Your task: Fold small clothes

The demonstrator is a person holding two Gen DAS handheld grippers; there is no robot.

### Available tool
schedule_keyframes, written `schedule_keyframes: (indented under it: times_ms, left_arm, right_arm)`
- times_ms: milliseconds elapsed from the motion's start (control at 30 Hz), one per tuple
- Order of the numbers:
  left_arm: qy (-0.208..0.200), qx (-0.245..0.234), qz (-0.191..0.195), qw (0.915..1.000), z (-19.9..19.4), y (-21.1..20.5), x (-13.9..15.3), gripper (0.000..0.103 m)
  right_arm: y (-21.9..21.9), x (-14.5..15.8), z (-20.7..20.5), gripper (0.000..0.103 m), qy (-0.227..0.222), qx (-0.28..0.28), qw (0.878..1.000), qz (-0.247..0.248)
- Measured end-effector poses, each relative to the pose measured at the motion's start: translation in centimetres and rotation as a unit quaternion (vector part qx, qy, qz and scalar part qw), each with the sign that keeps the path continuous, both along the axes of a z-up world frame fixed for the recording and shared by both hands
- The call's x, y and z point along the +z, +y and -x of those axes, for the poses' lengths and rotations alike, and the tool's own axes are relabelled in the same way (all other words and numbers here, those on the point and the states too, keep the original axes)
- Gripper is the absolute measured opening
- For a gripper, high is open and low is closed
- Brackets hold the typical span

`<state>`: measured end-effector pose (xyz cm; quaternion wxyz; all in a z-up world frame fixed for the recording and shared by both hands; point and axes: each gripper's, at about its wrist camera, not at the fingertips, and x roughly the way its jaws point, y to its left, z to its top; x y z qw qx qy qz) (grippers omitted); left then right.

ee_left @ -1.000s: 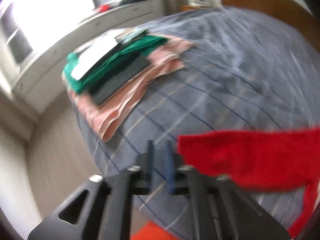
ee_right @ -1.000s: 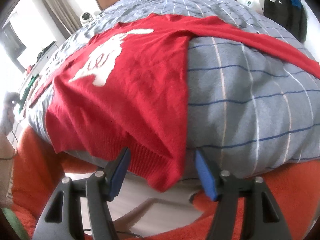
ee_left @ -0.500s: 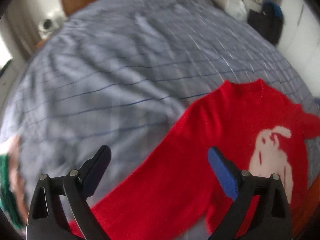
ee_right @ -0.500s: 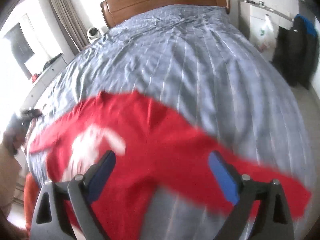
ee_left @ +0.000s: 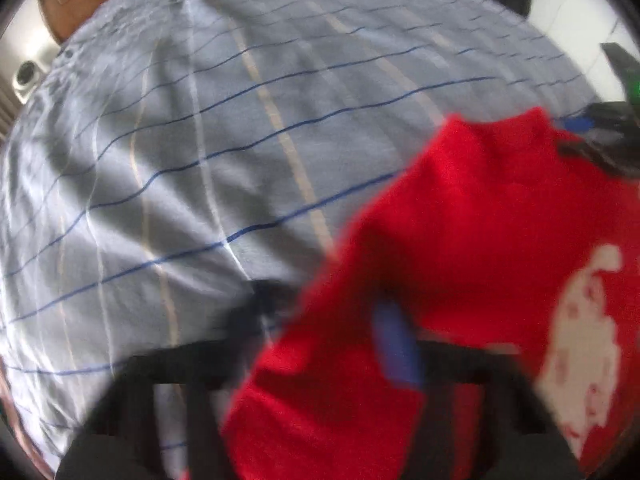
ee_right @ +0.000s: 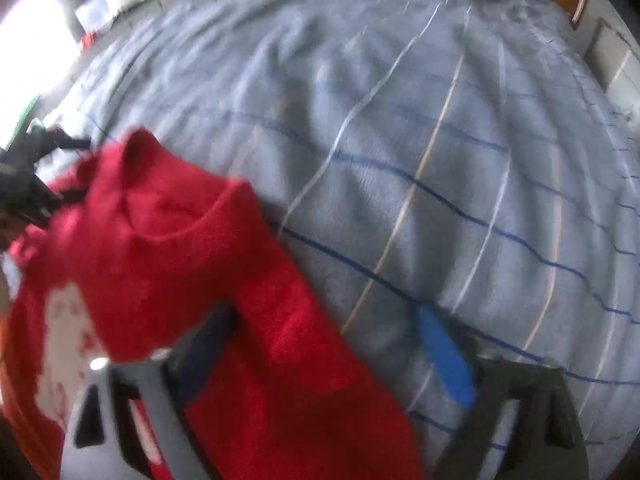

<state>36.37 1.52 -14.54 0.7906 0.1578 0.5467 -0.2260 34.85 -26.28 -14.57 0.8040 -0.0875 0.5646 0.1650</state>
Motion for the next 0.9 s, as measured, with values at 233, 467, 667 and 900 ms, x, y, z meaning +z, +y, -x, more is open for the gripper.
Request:
schedule_keyframes:
  times_ms: [233,467,667,900]
  left_arm:
    - [-0.118,0.057,-0.007,0.9913,1.0,-1.4,5.8,0.001]
    - [-0.158,0.109,-0.005,0.9814,-5.7,-1.5,5.7,0.001]
    - [-0.133,0.148,-0.045,0.9789,-7.0,-2.2,-0.4,0.01]
    - [-0.148,0.201,0.068,0.9659,-2.0,4.3,6.7,0.071]
  right_arm:
    - [2.5,6.6,2.6,0.003,-0.138,0.011,0.98,0.14]
    - [1.8,9.9,-1.4,0.003,-0.223,-0.04,0.956,0.186]
    - [1.2,4.1,-5.6,0.0,-0.184,-0.066,0.957,0.215]
    - [-2.9,5.3,-1.6,0.069,-0.173,-0.133,0.972,0.091]
